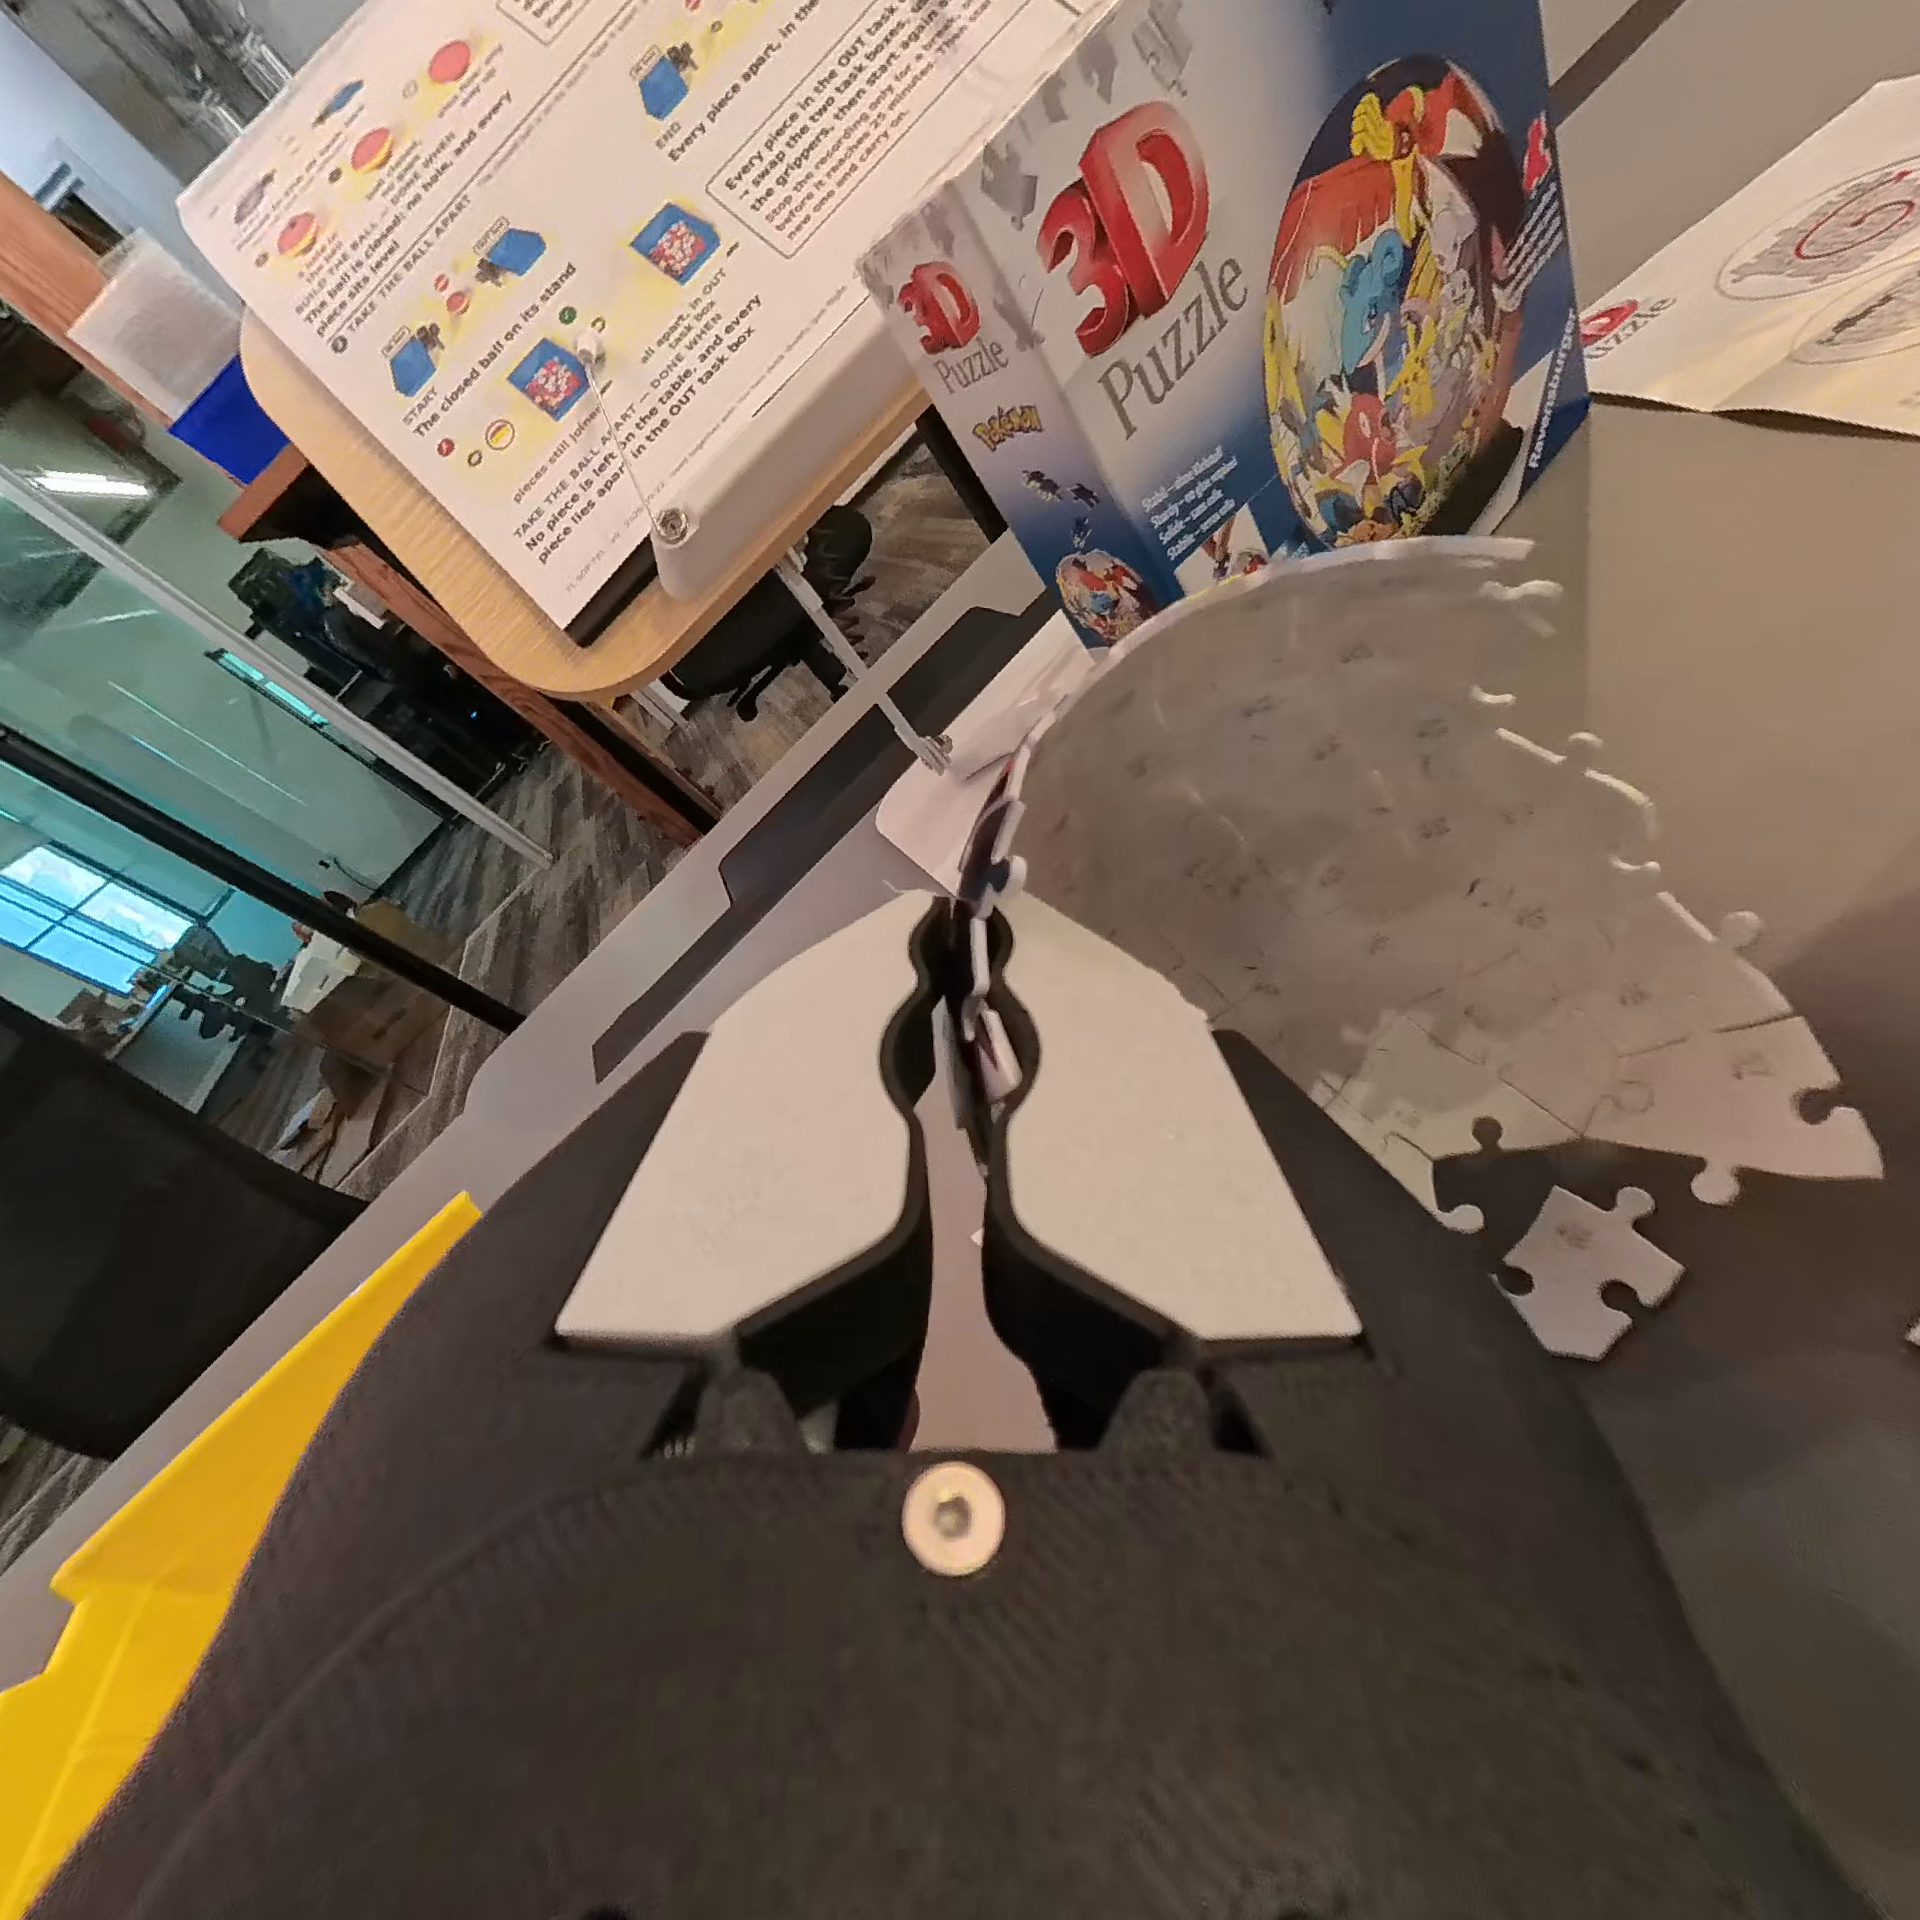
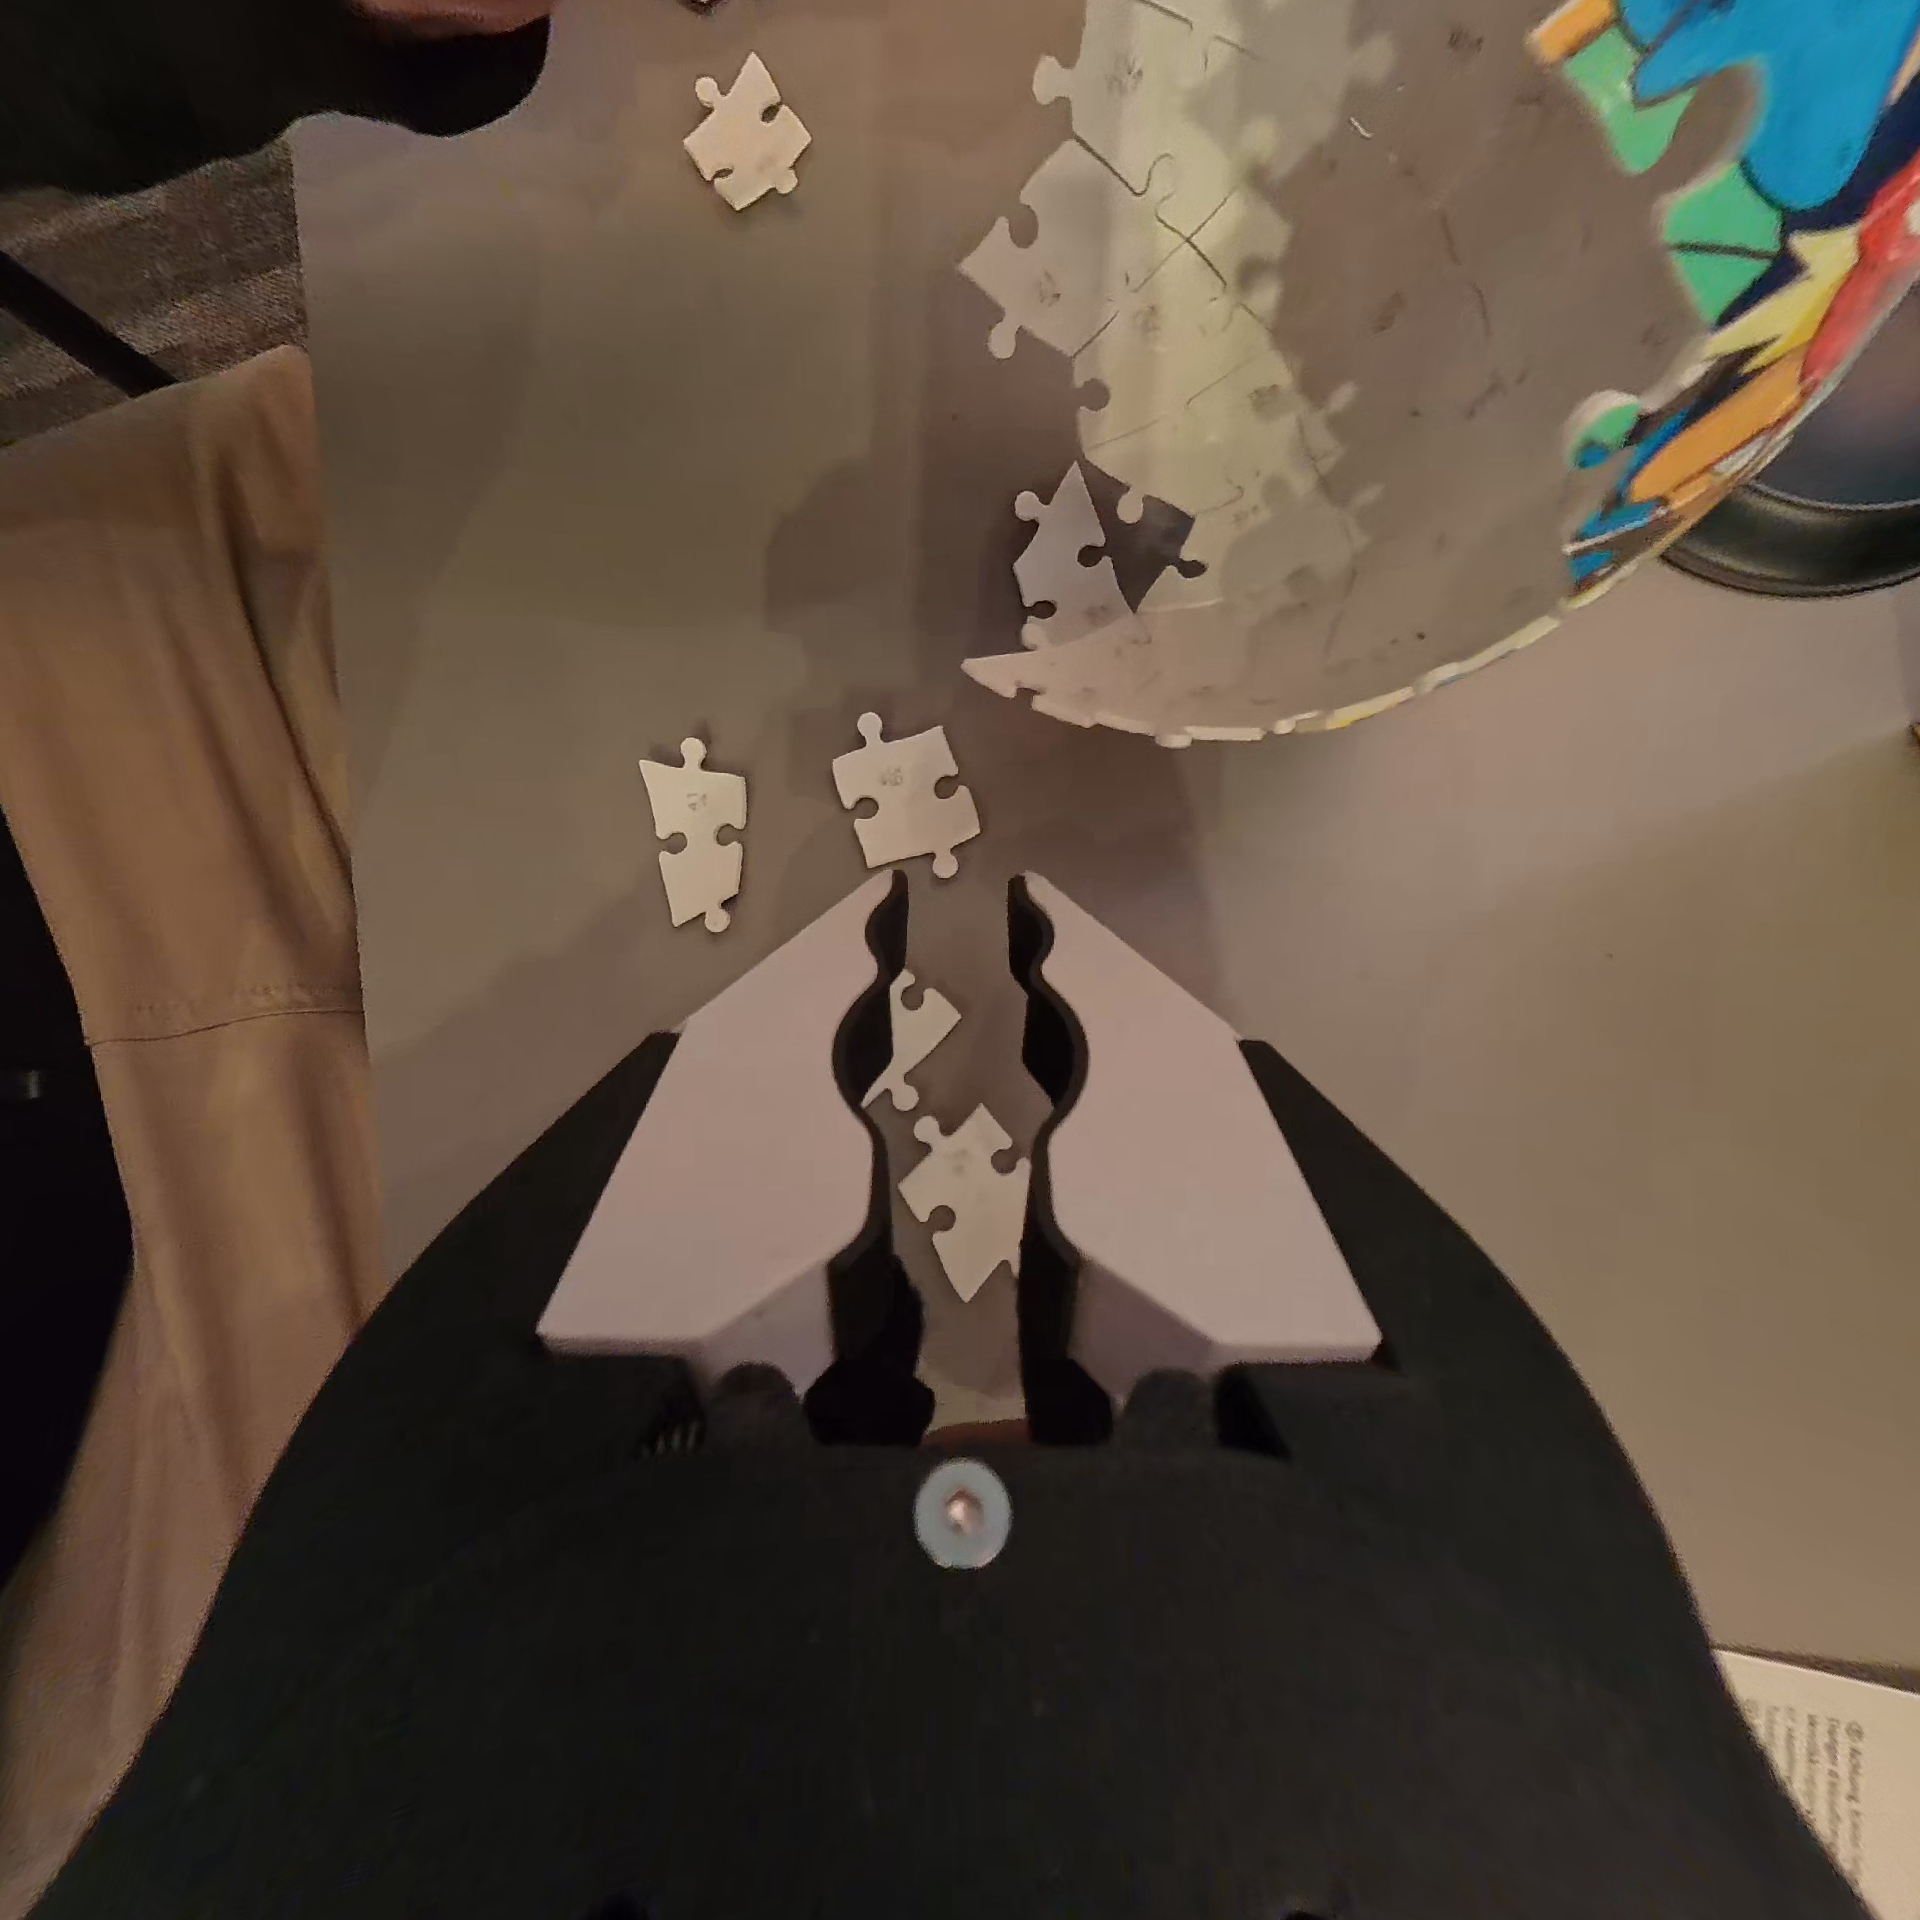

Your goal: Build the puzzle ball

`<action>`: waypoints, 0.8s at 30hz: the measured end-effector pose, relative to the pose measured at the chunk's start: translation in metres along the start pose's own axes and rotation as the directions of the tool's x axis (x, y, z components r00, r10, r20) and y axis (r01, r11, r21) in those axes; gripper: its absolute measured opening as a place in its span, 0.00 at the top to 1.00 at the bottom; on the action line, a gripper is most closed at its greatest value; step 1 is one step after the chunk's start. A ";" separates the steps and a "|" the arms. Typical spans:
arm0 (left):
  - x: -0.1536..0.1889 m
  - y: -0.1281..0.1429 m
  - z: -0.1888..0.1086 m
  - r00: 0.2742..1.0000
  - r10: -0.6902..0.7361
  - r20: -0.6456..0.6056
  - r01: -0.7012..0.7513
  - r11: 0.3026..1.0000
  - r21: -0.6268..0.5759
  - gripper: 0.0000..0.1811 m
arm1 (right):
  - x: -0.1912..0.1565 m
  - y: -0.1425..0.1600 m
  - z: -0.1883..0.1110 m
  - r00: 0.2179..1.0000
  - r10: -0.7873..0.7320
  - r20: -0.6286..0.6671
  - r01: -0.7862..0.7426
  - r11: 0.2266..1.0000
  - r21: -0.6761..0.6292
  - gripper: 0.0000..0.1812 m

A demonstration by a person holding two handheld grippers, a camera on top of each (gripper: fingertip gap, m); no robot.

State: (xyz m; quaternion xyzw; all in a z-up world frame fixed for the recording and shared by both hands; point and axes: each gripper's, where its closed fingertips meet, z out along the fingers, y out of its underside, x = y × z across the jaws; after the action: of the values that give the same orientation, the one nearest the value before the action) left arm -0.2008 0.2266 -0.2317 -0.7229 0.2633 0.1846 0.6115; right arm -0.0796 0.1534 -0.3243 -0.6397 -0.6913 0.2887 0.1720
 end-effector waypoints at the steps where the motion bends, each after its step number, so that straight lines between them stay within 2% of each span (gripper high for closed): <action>1: 0.000 -0.001 0.000 1.000 0.007 0.000 -0.007 1.000 0.005 0.98 | 0.000 0.000 0.000 1.000 0.002 0.001 -0.002 1.000 0.004 0.90; 15: -0.001 0.000 0.009 0.998 0.054 0.011 -0.054 0.998 0.015 0.98 | -0.006 -0.007 0.004 0.999 -0.043 0.021 0.042 0.998 0.042 0.90; 24: -0.005 0.006 0.011 0.999 0.044 0.026 -0.044 0.999 -0.007 0.98 | -0.008 -0.016 0.018 0.996 -0.086 -0.025 0.087 0.995 0.057 0.86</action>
State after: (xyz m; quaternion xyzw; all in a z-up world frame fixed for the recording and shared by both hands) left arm -0.2075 0.2371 -0.2357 -0.7165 0.2705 0.2085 0.6082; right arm -0.1017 0.1423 -0.3271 -0.6071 -0.7078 0.2937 0.2103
